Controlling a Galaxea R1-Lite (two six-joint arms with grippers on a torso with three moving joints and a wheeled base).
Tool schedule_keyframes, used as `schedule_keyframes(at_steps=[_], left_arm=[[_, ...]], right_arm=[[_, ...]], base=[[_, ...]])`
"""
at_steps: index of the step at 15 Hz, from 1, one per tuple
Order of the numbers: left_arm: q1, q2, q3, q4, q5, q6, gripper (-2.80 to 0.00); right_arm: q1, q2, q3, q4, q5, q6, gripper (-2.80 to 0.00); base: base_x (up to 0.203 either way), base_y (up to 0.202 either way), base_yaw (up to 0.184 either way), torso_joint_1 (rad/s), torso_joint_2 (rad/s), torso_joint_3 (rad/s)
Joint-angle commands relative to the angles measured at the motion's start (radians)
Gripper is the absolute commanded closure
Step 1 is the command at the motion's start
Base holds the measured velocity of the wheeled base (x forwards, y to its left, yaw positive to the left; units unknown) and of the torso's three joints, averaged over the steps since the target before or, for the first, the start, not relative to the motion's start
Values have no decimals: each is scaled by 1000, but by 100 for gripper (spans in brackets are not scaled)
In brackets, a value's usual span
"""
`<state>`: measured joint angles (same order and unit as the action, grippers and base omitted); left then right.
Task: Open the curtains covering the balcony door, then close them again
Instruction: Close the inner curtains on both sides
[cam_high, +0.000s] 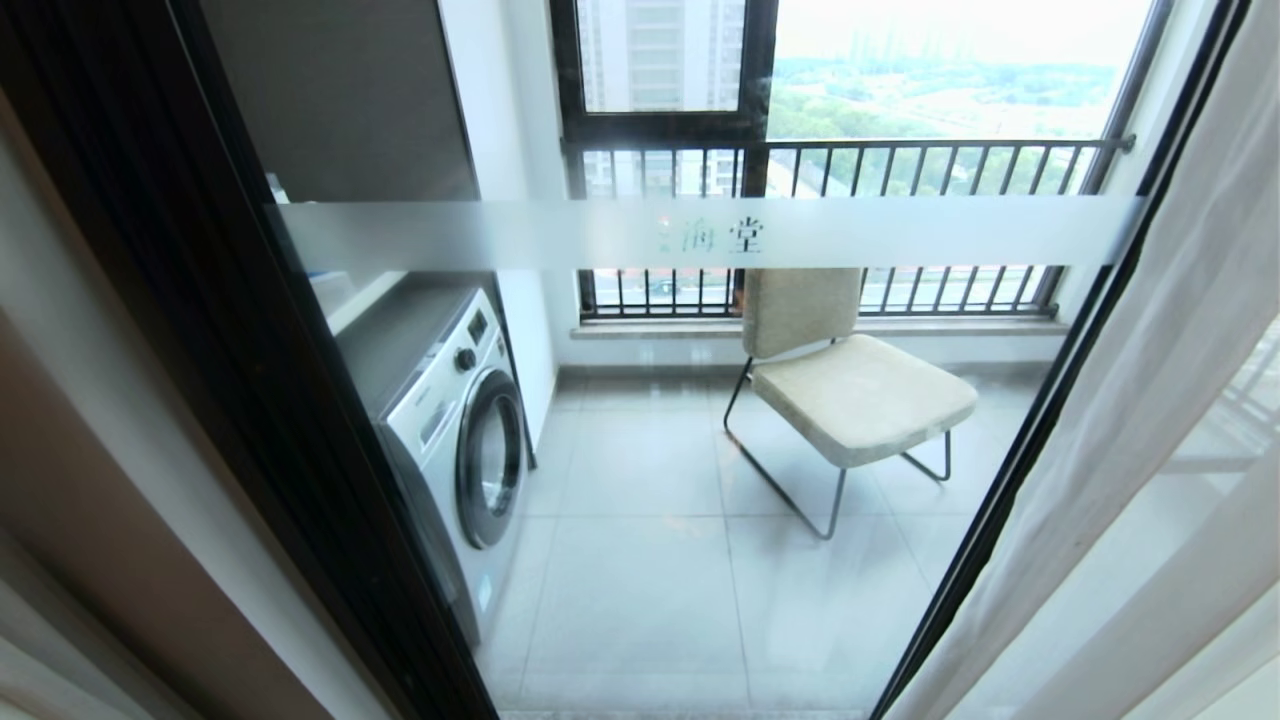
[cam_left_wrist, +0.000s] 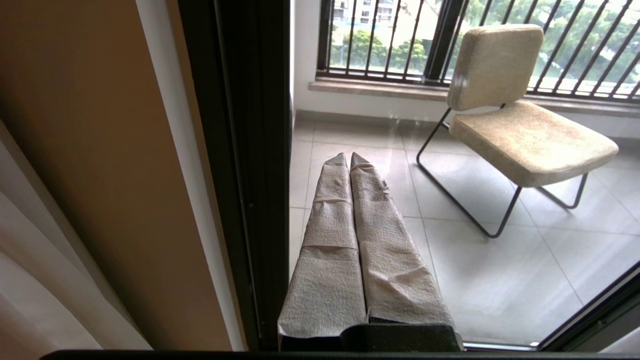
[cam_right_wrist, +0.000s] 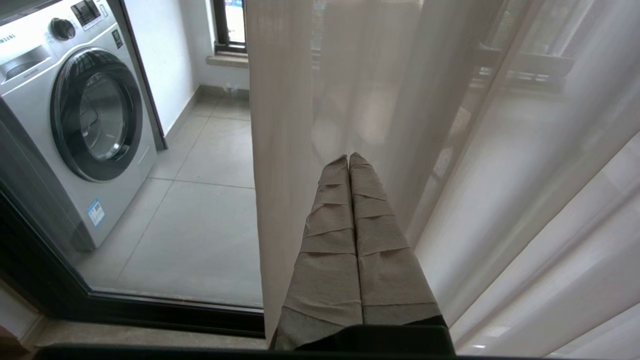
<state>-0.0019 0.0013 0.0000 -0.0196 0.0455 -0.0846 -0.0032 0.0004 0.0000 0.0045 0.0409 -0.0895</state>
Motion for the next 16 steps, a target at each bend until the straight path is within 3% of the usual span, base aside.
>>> schedule_keyframes(at_steps=[1, 16], left_arm=[[-1, 0, 0, 0, 0, 0, 0], [0, 0, 0, 1, 0, 0, 0]], right_arm=[[0, 0, 0, 0, 1, -1, 0], [0, 0, 0, 0, 1, -1, 0]], base=[[0, 0, 0, 0, 0, 0], [0, 0, 0, 0, 0, 0]])
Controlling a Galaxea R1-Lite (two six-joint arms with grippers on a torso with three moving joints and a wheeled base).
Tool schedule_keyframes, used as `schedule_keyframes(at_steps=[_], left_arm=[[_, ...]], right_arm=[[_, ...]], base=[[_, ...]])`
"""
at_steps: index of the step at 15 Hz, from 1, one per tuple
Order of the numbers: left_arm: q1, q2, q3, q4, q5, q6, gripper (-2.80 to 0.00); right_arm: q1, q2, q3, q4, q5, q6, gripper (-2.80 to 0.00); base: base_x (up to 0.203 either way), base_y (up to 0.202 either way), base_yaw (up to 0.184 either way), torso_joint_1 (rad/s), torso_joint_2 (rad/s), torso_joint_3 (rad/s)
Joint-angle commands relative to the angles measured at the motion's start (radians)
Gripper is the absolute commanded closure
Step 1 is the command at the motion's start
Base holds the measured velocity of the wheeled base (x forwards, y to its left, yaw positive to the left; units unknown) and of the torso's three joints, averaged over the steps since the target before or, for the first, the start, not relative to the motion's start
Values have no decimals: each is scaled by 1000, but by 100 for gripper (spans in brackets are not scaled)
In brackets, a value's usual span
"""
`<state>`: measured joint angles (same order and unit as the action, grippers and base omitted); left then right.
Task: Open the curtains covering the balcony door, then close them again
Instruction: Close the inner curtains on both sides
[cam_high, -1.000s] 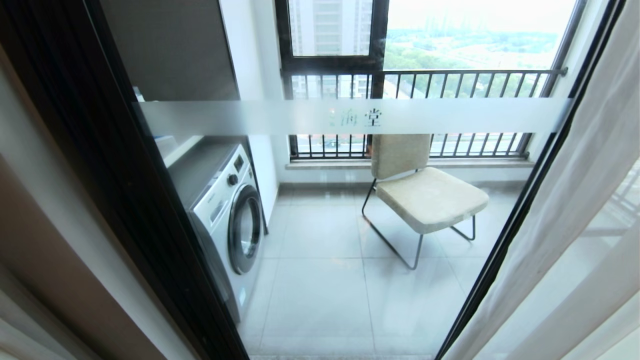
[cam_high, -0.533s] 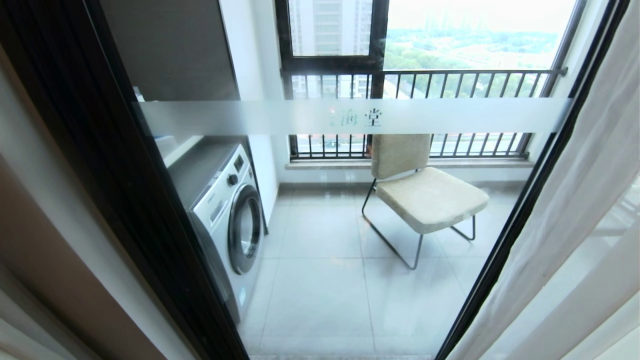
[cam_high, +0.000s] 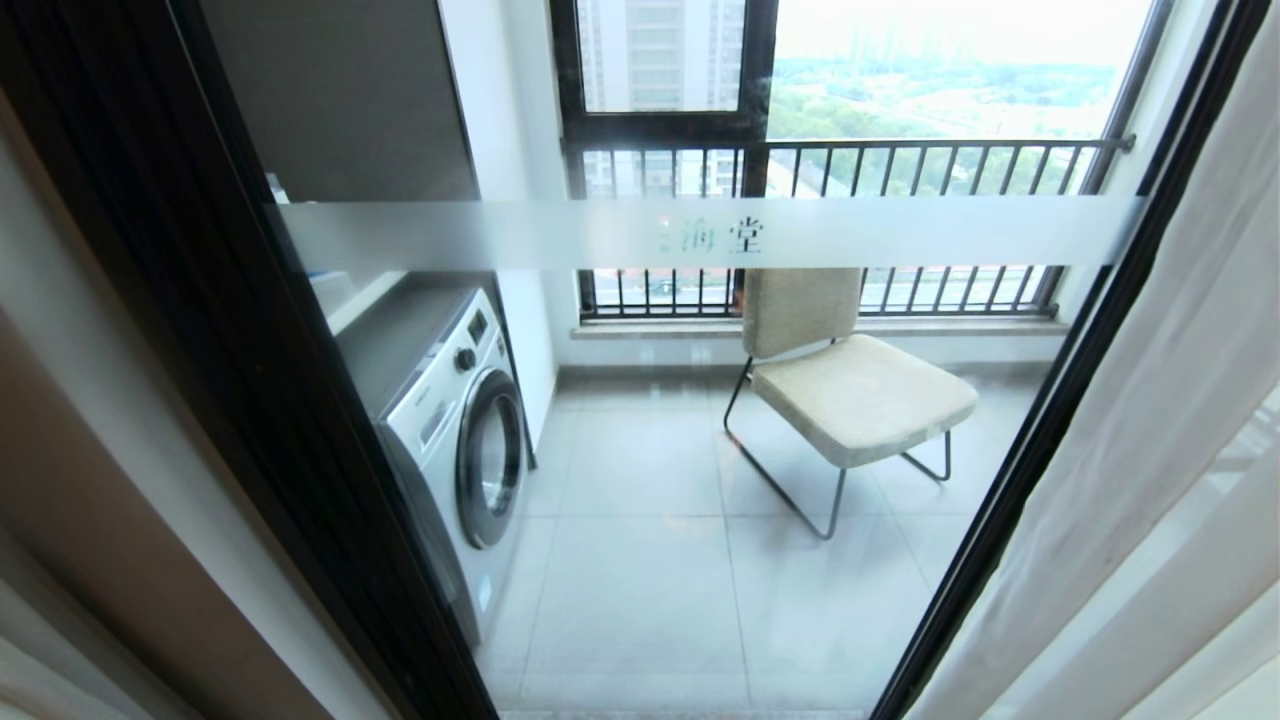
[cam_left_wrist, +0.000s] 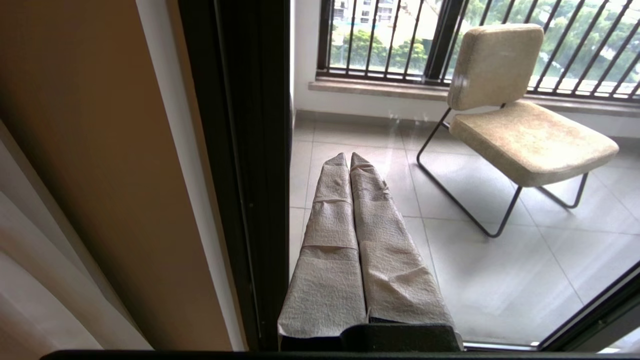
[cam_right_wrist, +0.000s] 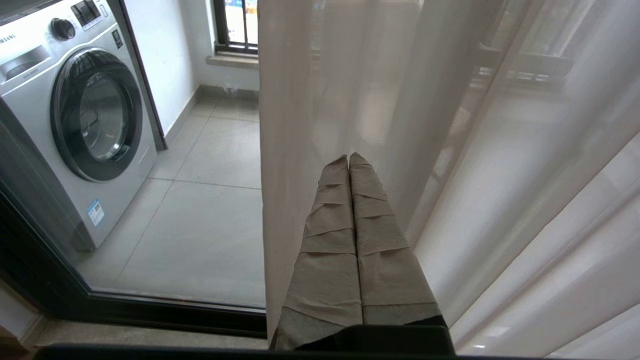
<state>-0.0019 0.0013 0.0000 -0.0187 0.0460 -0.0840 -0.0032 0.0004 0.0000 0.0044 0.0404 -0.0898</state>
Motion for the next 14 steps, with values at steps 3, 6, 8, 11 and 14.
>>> schedule_keyframes(at_steps=[3, 6, 8, 11, 14], left_arm=[[0, 0, 0, 0, 0, 0, 0], [0, -1, 0, 0, 0, 0, 0], [0, 0, 0, 0, 0, 0, 0], [0, 0, 0, 0, 0, -2, 0], [0, 0, 0, 0, 0, -1, 0]], right_arm=[[0, 0, 0, 0, 1, -1, 0], [0, 0, 0, 0, 1, -1, 0], [0, 0, 0, 0, 1, -1, 0], [0, 0, 0, 0, 1, -1, 0], [0, 0, 0, 0, 1, -1, 0]], base=[[0, 0, 0, 0, 0, 0], [0, 0, 0, 0, 0, 0], [0, 0, 0, 0, 0, 0], [0, 0, 0, 0, 0, 0], [0, 0, 0, 0, 0, 0]])
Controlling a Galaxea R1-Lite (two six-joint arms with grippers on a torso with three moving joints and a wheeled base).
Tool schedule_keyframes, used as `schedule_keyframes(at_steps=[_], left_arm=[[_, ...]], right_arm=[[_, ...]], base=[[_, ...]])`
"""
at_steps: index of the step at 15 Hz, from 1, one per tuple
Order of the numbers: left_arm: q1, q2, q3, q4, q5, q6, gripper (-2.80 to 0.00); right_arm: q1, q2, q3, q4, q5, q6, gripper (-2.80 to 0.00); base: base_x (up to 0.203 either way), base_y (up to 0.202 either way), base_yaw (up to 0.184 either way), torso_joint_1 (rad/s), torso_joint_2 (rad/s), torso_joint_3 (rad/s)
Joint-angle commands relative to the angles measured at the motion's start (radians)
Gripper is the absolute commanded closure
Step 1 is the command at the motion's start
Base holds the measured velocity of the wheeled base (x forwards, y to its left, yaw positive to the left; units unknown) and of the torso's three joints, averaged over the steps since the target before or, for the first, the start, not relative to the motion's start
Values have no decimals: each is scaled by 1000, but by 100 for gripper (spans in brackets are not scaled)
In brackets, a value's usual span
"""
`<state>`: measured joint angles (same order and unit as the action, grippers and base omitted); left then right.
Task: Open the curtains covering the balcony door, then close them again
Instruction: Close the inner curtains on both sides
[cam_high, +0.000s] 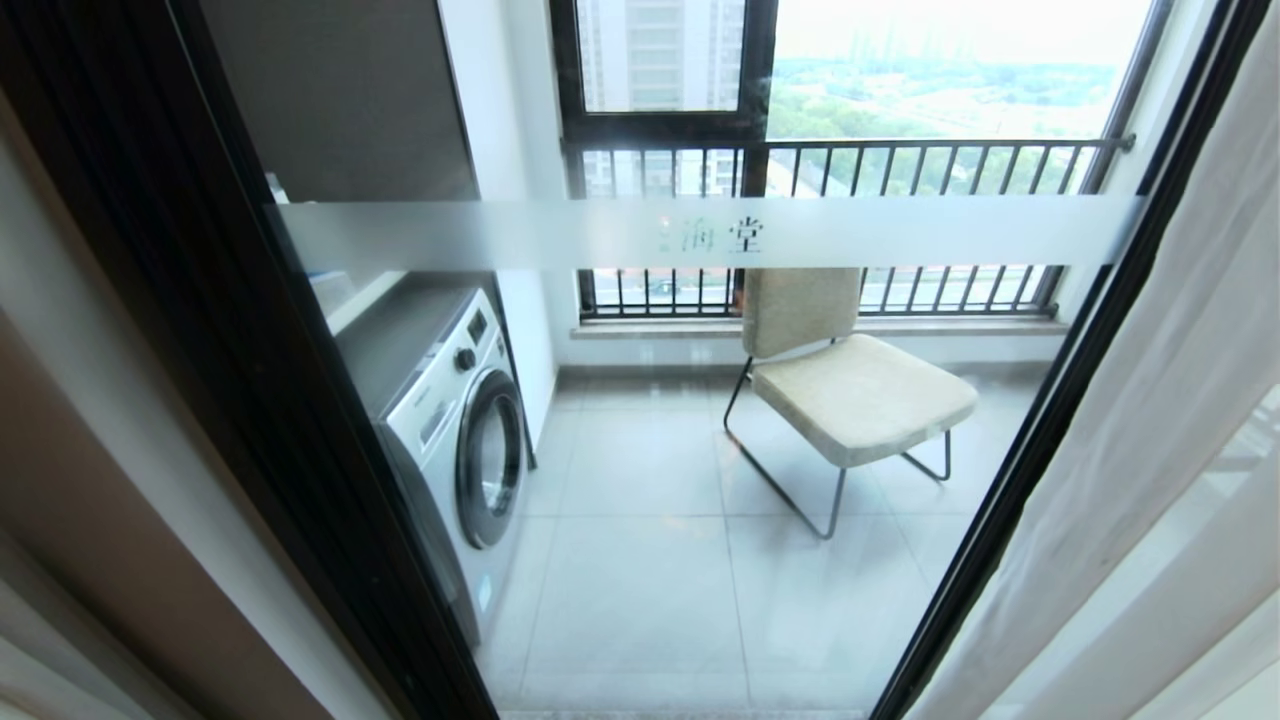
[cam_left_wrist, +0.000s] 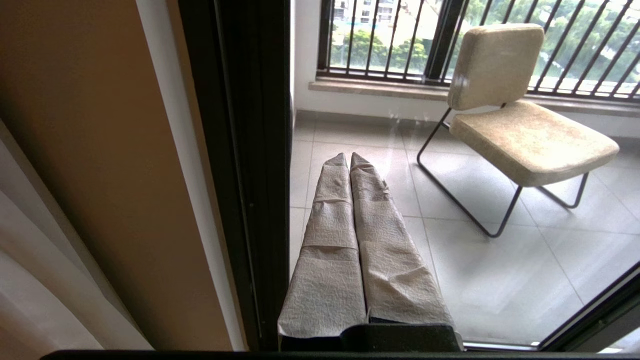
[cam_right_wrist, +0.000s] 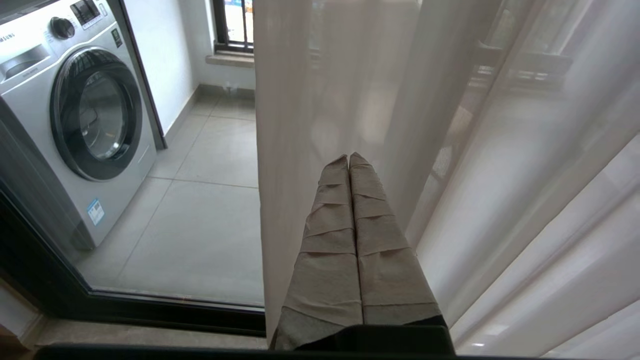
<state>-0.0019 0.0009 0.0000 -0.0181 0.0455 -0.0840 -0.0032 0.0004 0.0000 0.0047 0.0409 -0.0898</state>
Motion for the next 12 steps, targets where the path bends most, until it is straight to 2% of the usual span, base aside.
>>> schedule_keyframes(at_steps=[1, 4, 12], left_arm=[[-1, 1, 0, 0, 1, -2, 0], [0, 1, 0, 0, 1, -2, 0], [0, 0, 0, -1, 1, -2, 0]], right_arm=[[0, 0, 0, 0, 1, -1, 0], [0, 0, 0, 0, 1, -1, 0], [0, 0, 0, 0, 1, -2, 0]], base=[[0, 0, 0, 0, 0, 0], [-1, 94, 0, -2, 3, 0], [0, 188, 0, 3, 5, 1]])
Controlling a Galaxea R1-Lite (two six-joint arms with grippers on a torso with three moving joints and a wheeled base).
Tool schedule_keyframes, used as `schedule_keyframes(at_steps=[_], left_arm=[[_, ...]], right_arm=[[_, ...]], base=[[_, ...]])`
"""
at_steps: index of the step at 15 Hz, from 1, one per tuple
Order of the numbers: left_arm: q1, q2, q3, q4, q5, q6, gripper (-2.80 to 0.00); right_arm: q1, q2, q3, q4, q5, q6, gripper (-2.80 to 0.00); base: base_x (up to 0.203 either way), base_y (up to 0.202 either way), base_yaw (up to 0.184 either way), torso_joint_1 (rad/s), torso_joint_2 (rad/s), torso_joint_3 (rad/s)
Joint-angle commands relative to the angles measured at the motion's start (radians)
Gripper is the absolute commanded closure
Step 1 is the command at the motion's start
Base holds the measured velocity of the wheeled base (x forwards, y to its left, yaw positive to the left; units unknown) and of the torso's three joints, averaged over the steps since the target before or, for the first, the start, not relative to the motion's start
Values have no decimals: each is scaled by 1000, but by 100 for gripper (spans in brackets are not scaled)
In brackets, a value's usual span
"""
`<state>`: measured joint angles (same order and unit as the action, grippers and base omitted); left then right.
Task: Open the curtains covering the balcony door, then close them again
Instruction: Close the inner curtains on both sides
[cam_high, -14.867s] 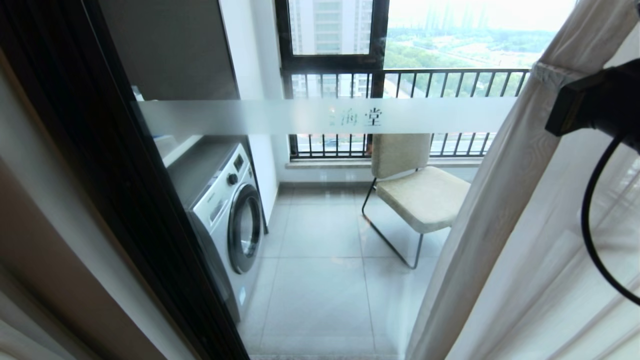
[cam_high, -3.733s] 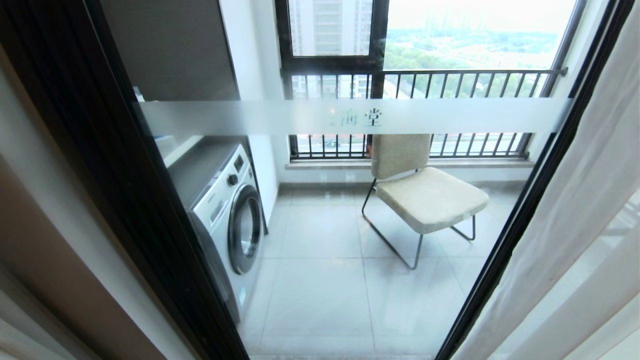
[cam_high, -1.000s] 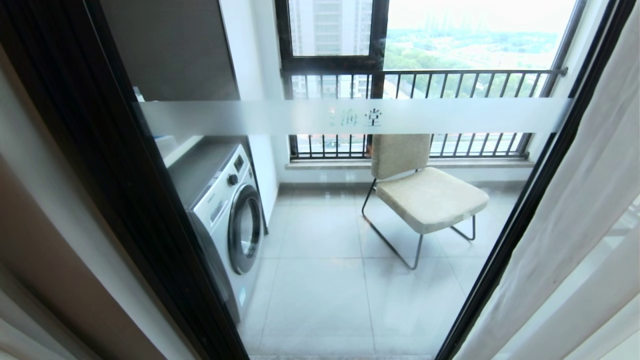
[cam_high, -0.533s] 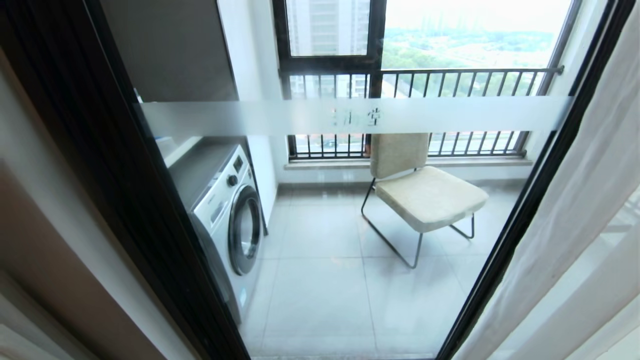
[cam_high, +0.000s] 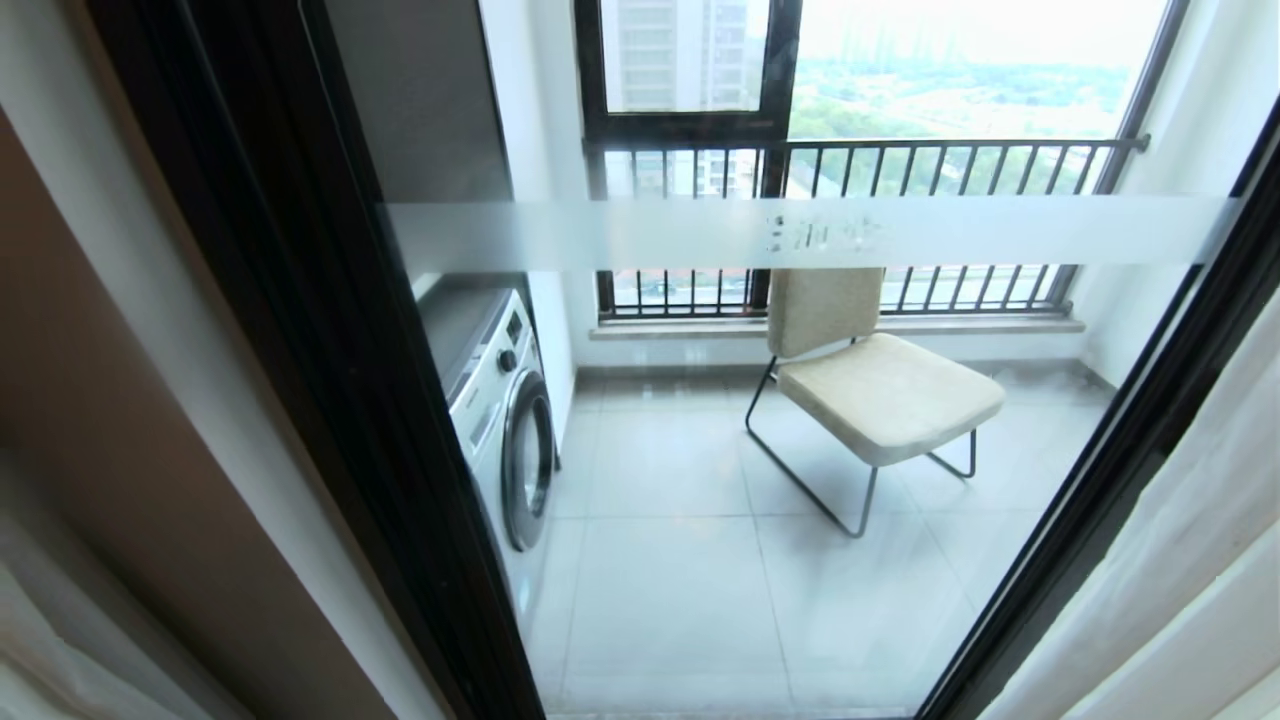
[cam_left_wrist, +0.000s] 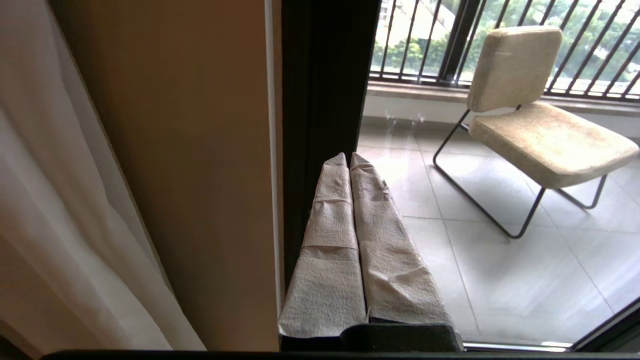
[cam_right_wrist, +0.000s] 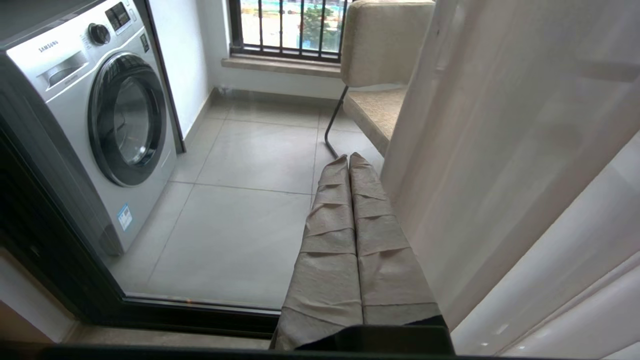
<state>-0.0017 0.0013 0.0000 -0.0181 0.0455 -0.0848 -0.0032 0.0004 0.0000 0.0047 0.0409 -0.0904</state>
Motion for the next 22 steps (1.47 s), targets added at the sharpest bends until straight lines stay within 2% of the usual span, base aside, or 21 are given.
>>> schedule_keyframes(at_steps=[1, 12, 15, 19, 22], left_arm=[[0, 0, 0, -2, 0, -1, 0], [0, 0, -1, -4, 3, 6, 0], [0, -1, -57, 2, 4, 8, 0], [0, 15, -157, 26, 42, 8, 0], [-2, 134, -242, 48, 57, 9, 0]], right_arm=[[0, 0, 0, 0, 1, 0, 0], [0, 0, 0, 0, 1, 0, 0], [0, 0, 0, 0, 1, 0, 0], [0, 0, 0, 0, 1, 0, 0], [0, 0, 0, 0, 1, 0, 0]], base=[[0, 131, 2, 1, 2, 2], [0, 7, 0, 1, 0, 0], [0, 0, 0, 0, 0, 0], [0, 0, 0, 0, 0, 0], [0, 0, 0, 0, 0, 0]])
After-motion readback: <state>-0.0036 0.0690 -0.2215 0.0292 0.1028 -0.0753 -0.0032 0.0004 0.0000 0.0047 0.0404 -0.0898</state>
